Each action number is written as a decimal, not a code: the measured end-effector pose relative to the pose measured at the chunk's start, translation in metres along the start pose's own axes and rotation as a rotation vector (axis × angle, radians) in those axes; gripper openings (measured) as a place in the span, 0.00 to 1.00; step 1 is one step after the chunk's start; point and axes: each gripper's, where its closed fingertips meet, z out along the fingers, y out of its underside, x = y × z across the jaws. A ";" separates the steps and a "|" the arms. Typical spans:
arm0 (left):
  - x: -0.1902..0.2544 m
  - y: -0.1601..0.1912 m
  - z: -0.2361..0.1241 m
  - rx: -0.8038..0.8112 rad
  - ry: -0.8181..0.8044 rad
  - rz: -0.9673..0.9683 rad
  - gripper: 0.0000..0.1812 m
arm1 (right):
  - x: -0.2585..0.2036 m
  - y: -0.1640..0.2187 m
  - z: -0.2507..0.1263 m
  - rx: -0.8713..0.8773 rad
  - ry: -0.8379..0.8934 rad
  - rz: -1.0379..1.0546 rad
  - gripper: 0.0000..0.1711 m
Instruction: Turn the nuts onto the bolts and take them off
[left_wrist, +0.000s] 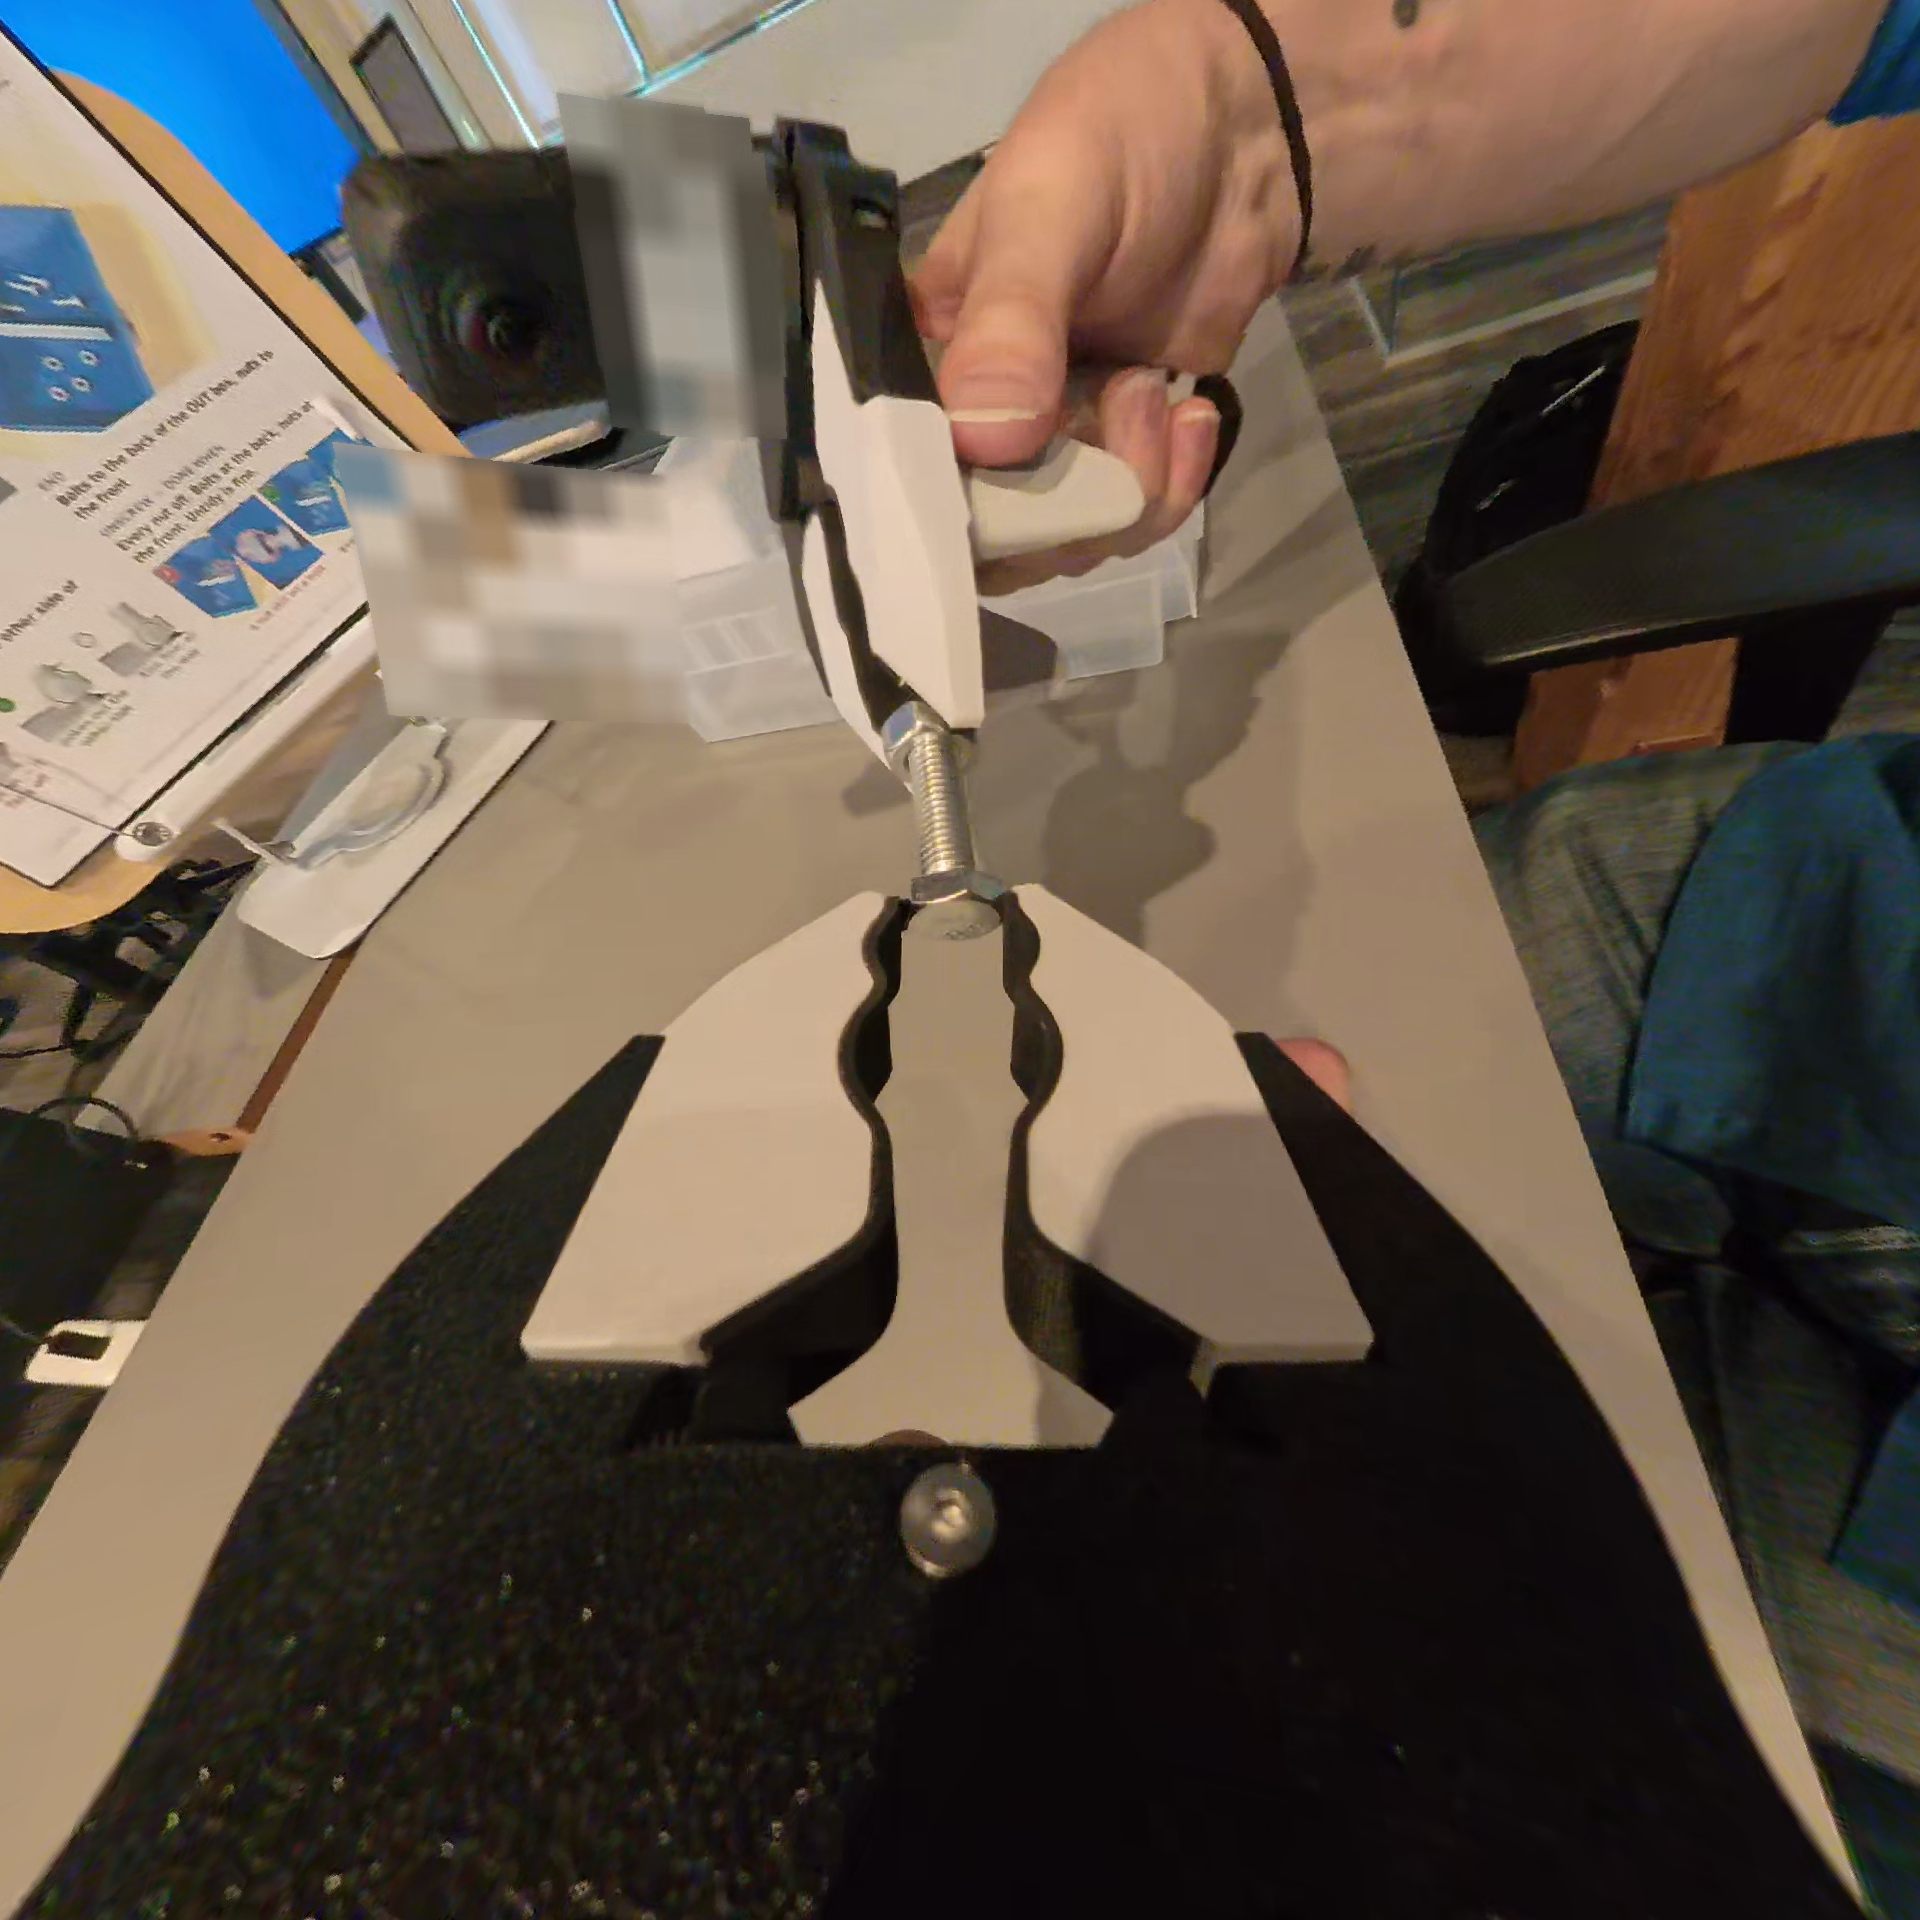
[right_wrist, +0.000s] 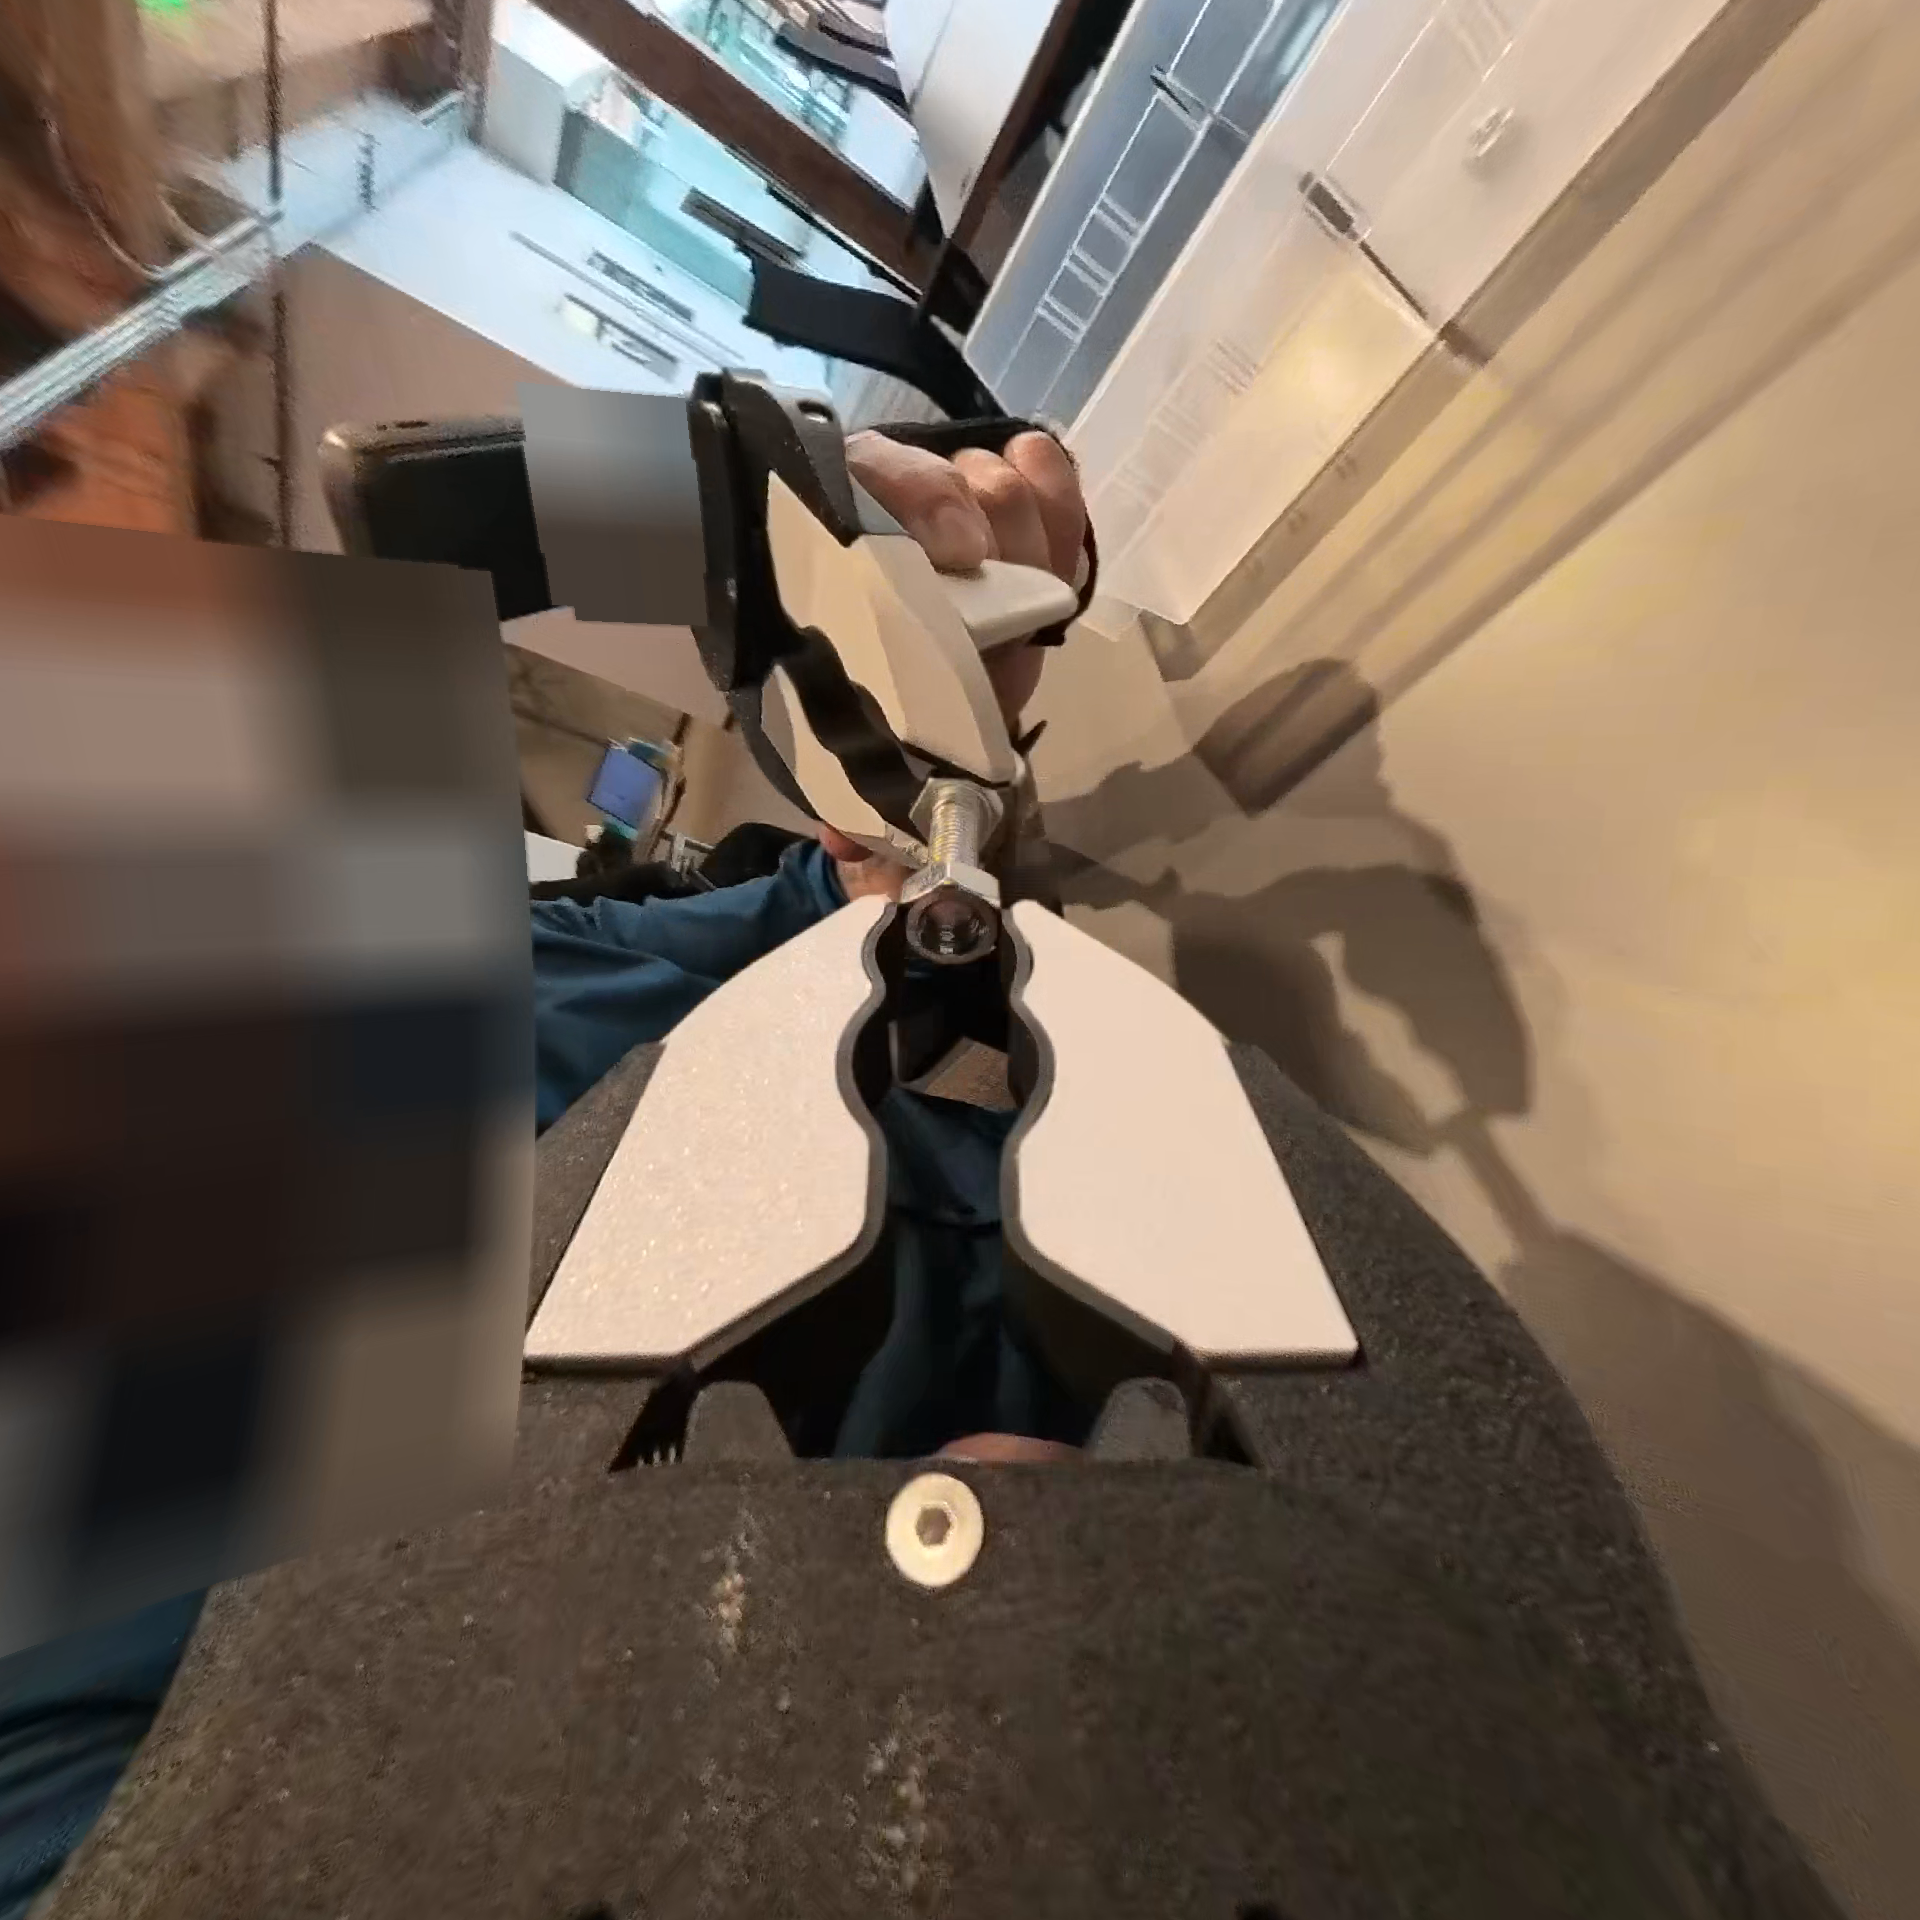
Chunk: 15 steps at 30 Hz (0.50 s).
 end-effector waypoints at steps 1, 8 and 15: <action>0.000 0.000 0.001 -0.002 0.004 -0.005 0.10 | 0.001 0.000 0.000 0.000 -0.004 -0.009 0.10; 0.001 -0.001 0.002 0.050 0.046 -0.065 0.10 | -0.001 -0.004 -0.002 -0.008 0.124 -0.259 0.25; 0.003 -0.009 -0.007 0.182 0.188 -0.217 0.10 | -0.004 -0.009 -0.010 -0.075 0.434 -0.900 0.25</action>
